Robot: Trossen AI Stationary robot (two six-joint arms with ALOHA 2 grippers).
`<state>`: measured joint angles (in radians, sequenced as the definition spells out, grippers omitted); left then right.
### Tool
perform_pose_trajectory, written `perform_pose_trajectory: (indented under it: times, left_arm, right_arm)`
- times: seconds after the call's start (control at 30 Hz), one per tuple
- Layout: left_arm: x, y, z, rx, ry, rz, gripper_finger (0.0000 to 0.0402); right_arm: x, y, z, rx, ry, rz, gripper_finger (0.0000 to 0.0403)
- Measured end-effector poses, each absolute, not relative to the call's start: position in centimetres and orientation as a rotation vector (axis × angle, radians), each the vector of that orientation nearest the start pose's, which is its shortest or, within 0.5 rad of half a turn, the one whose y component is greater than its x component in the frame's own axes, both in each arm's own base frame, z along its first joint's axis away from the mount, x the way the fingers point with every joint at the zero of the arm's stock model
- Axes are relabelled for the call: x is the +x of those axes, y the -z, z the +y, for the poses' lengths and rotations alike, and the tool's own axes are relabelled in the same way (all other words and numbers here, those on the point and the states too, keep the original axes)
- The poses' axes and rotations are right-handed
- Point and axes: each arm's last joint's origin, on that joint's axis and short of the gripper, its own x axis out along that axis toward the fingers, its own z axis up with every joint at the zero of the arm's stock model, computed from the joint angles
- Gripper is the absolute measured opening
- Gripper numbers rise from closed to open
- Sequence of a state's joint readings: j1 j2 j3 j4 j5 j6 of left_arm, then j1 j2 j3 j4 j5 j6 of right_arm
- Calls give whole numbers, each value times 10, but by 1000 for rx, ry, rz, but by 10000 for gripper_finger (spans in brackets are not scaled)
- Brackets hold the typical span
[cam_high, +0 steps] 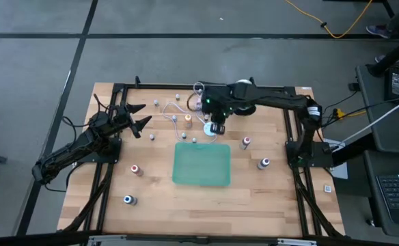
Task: Pick & Place food coloring
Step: Put the small red food coloring bottle into the bin
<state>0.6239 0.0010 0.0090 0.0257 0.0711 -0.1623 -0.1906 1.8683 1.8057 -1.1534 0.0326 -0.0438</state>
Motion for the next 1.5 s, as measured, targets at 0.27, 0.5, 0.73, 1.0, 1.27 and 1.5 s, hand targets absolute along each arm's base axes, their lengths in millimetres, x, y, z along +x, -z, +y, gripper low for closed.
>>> perform_pose_trajectory:
  times: [0.27, 0.5, 0.73, 1.0, 1.27, 1.5]
  left_arm:
    - [80, -169, 55, -146, -549, -78, 333]
    - [80, -169, 55, -146, -549, -77, 333]
    - [80, -169, 55, -146, -549, -77, 333]
    - [80, -169, 55, -147, -549, -77, 333]
    - [80, -169, 55, -146, -549, -77, 333]
    - [80, -169, 55, -146, -549, -77, 333]
  right_arm:
    - [367, -298, -27, 44, 105, 1239, 87]
    - [367, -284, 0, 35, 67, 1251, 87]
    - [365, -264, 14, 46, 63, 1283, 87]
    - [359, -242, 32, 74, 60, 1317, 87]
    - [360, -228, 59, 124, 16, 1277, 87]
    - [363, -211, 79, 135, -8, 1319, 87]
